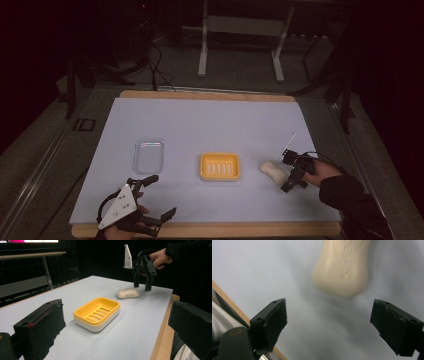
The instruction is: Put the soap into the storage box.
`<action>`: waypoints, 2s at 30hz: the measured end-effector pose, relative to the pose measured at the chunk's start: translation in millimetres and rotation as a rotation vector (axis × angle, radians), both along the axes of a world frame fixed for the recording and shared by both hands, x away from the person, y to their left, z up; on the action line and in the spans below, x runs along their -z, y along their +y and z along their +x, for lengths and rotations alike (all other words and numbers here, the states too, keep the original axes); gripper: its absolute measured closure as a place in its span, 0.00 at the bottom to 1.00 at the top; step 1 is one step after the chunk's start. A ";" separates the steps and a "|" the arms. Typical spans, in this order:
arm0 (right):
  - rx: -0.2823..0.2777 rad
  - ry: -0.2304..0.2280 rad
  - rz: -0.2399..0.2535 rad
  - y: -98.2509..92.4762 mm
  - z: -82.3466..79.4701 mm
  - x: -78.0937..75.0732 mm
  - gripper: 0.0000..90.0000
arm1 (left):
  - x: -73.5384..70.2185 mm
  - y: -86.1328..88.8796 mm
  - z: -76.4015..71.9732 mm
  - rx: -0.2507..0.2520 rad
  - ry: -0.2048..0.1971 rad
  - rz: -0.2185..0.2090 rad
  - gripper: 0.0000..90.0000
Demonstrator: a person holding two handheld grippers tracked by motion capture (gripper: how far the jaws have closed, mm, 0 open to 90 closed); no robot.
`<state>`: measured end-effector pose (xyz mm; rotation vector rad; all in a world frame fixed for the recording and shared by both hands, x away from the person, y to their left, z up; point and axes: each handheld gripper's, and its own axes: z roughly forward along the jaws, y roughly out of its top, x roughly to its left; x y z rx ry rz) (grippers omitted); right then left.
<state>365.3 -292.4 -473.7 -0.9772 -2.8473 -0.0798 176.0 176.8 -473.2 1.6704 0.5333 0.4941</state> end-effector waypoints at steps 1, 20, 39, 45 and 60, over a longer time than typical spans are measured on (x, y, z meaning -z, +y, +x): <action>0.007 0.000 0.005 0.5 1.3 -0.2 0.16 | 0.0 -0.1 -0.1 0.000 0.000 0.000 0.01; -0.008 -0.117 0.165 9.4 11.5 4.6 0.16 | 0.0 -0.4 -0.4 0.003 0.000 0.003 0.01; 0.008 -0.298 0.234 10.1 9.4 21.1 0.39 | 0.1 -0.5 -0.2 0.002 0.000 0.003 0.01; 0.003 -0.310 0.208 11.7 5.9 29.5 0.48 | 0.1 -0.4 -0.2 0.000 0.000 0.002 0.01; 0.042 -0.310 0.169 14.8 1.7 27.9 0.55 | 0.3 -0.9 -0.1 0.001 0.001 0.004 0.01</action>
